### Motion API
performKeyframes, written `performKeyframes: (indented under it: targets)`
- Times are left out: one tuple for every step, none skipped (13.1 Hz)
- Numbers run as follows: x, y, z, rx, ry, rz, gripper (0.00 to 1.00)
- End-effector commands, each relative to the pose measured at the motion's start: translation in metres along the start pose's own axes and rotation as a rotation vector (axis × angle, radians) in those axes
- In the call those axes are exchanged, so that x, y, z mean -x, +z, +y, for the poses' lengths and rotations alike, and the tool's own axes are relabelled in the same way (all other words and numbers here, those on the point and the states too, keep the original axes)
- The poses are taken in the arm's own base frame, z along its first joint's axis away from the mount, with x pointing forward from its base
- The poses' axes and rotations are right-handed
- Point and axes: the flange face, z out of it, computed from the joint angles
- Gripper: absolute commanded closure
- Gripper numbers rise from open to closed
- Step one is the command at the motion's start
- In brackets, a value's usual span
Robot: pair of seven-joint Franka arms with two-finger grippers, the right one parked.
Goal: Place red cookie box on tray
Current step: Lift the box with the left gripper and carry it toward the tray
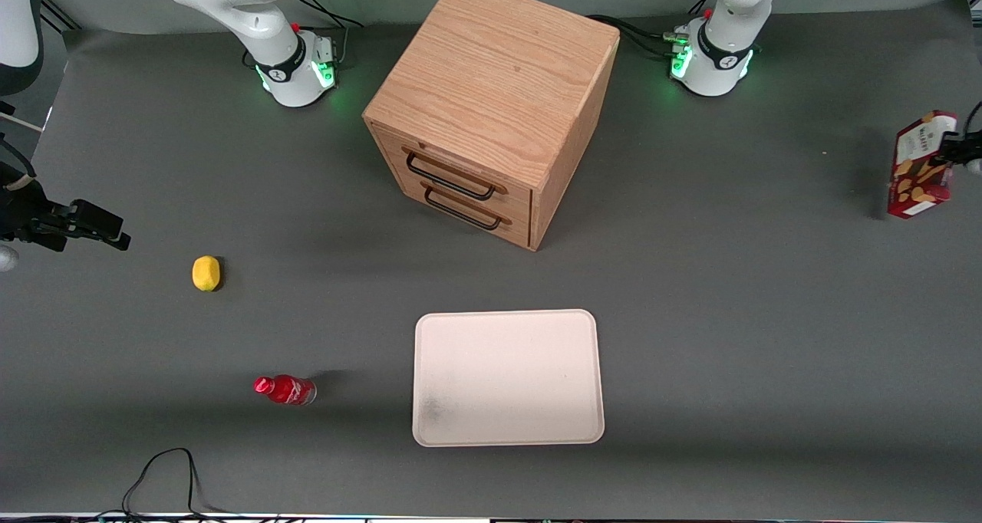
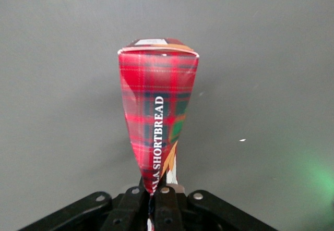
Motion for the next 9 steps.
performKeyframes:
  targets:
    - [-0.029,-0.099,0.033,-0.051,-0.02,0.003,1.0]
    - [-0.041,-0.133,0.049,-0.057,-0.039,-0.005,1.0]
    - [-0.054,-0.167,0.067,-0.062,-0.06,-0.015,1.0]
    - [-0.067,-0.196,0.084,-0.063,-0.075,-0.025,1.0]
    - [-0.077,-0.221,0.101,-0.067,-0.092,-0.031,1.0]
    - [-0.088,-0.239,0.118,-0.077,-0.105,-0.032,1.0]
    - [-0.097,-0.252,0.132,-0.085,-0.124,-0.032,1.0]
    - [-0.106,-0.259,0.144,-0.088,-0.145,-0.034,1.0]
    - [-0.115,-0.265,0.153,-0.101,-0.159,-0.026,1.0]
